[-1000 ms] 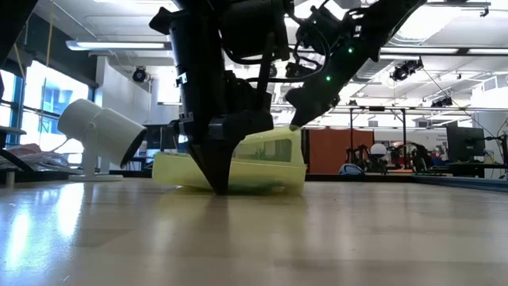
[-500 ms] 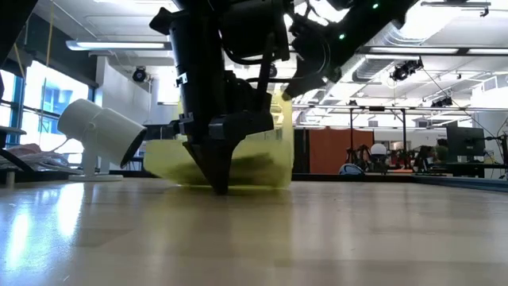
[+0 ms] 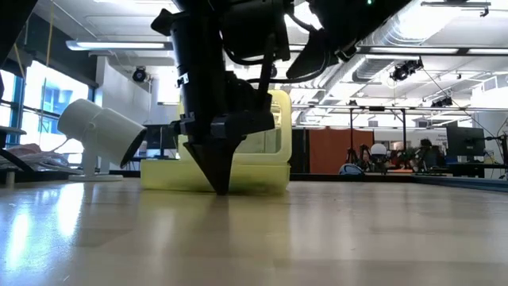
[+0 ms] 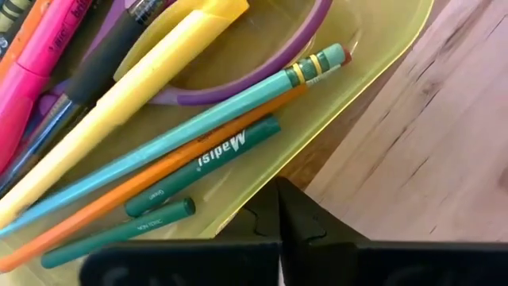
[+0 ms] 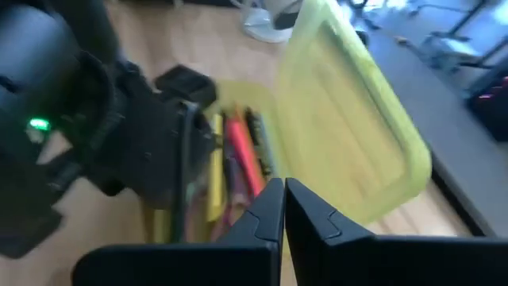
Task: Pick & place school supplies into a supply box
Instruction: Close the supply box lid
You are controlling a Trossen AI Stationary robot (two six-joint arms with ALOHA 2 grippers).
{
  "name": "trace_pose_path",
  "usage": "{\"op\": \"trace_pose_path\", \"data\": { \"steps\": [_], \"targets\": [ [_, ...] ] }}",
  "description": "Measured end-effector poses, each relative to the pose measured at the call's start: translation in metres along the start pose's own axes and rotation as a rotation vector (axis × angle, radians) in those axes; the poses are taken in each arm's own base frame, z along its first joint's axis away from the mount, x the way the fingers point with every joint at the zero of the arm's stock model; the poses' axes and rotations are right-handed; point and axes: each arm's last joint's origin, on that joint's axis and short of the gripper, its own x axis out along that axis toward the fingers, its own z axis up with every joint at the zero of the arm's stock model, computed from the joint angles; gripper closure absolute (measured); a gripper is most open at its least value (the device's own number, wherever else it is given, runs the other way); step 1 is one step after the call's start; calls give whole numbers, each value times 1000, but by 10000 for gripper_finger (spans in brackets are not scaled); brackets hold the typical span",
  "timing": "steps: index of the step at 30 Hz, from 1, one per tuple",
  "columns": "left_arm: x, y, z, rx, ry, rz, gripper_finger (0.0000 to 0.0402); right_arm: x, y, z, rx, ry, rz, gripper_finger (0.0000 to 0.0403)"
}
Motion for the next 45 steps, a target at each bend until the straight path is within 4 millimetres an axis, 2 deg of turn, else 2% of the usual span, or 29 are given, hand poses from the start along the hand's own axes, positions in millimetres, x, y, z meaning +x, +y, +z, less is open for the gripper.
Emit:
{"op": "trace_pose_path", "data": {
  "steps": [2, 4, 7, 8, 10, 12, 14, 15, 18, 22, 26, 30, 35, 40, 45],
  "targets": [
    [-1, -4, -3, -18, 15, -20, 389, -1, 0, 0, -5, -11, -62, 402],
    [-4, -9, -8, -42, 13, -24, 389, -1, -5, 1, -32, -31, -198, 402],
    [-9, -20, -20, -41, -40, 9, 382, 10, -33, 4, -112, 0, -434, 403],
    [-13, -23, -24, -45, -47, 5, 383, 19, -49, 5, -76, 16, -427, 403],
    [-22, -29, -34, -41, -33, 1, 389, 42, -86, 5, 89, 34, -280, 403],
    [-37, -33, -41, -46, -33, -8, 390, 69, -124, -3, 246, 42, -182, 403],
    [-52, -38, -46, -57, -75, -12, 390, 86, -151, -14, 335, 65, -122, 403],
    [-58, -39, -49, -59, -96, -7, 389, 91, -161, -18, 351, 65, -106, 403],
    [-67, -38, -64, -68, -95, 56, 381, 94, -179, -14, 345, -13, -120, 403],
    [-80, -24, -79, -143, -59, 214, 384, 97, -207, -20, 444, -33, -101, 403],
    [-75, -12, -84, -213, -34, 309, 390, 109, -218, -35, 515, 11, -128, 403],
    [-62, -10, -86, -220, -17, 282, 390, 133, -213, -58, 573, 93, -80, 403],
    [-41, 0, -86, -248, 26, 264, 386, 154, -208, -75, 618, 123, -68, 403],
    [-23, 12, -80, -244, 43, 246, 389, 156, -211, -82, 660, 157, -45, 403],
    [-17, 21, -67, -208, 62, 221, 384, 155, -209, -85, 683, 190, -35, 403]
  ]
}}
